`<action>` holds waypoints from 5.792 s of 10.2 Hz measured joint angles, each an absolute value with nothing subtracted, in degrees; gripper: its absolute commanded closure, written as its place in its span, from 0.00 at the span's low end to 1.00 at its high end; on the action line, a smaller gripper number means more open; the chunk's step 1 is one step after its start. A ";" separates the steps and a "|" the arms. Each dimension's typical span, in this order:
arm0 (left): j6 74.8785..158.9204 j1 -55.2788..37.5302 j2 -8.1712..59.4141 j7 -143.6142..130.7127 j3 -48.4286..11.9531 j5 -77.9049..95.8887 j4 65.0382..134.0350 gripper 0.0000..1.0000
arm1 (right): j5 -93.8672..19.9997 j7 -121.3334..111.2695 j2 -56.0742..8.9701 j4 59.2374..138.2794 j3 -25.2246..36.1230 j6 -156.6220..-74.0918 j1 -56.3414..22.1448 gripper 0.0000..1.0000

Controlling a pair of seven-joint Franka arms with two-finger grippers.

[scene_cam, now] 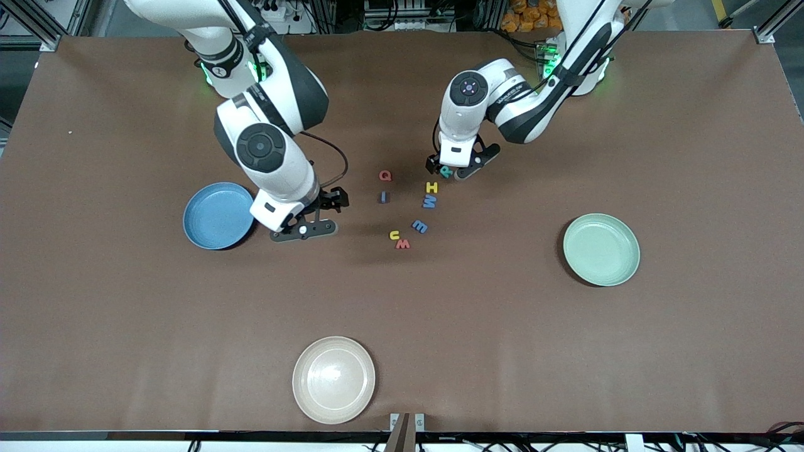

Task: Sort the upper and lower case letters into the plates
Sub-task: 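Grasp the cyan R with the left gripper while the right gripper lowers, then drop the R on the green plate while the right gripper grasps blue i, then carry the blue i to the blue plate while the left gripper grasps H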

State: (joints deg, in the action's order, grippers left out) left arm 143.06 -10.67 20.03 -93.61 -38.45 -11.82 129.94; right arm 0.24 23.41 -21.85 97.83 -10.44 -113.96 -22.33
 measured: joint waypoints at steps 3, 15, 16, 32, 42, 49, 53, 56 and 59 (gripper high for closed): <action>144.13 -11.01 20.39 -94.55 -38.39 -14.76 131.97 0.16 | 0.24 24.36 -22.63 97.83 -10.41 -114.04 -22.44 0.00; 150.19 -15.25 26.73 -100.61 -33.37 -23.73 131.93 0.31 | 0.23 27.85 -27.58 98.11 -12.59 -116.59 -23.70 0.00; 150.25 -15.55 27.09 -100.87 -33.20 -23.73 131.78 0.54 | 0.23 28.52 -27.71 98.11 -12.61 -116.90 -23.88 0.00; 131.62 13.83 8.67 -41.84 -31.95 -16.04 123.50 1.00 | 1.29 36.79 -30.60 104.22 -13.54 -131.23 -30.73 0.00; 133.04 16.12 15.21 -19.17 -18.93 -14.53 121.03 0.07 | 9.19 48.97 -34.19 110.64 -15.62 -143.79 -31.78 0.02; 132.87 6.70 17.03 -24.90 -18.31 -14.53 117.63 0.00 | 9.21 50.61 -34.85 110.62 -15.77 -143.96 -31.78 0.66; 132.85 3.69 16.97 -28.55 -24.02 -14.53 117.62 0.00 | 9.21 51.40 -34.88 110.57 -15.78 -143.96 -31.78 1.00; 132.81 2.67 16.96 -32.83 -28.57 -14.53 117.63 0.00 | 9.21 52.09 -34.65 109.96 -16.35 -144.24 -31.59 1.00; 132.86 -0.22 17.29 -35.87 -31.11 -14.53 117.65 0.00 | 9.07 52.50 -30.17 109.12 -20.34 -141.02 -25.49 1.00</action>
State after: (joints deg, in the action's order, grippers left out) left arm 132.86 -0.22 17.29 -35.87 -31.11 -14.53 117.65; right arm 9.07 52.50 -30.17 109.12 -20.34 -141.02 -25.49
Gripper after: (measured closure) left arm 0.000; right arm 0.894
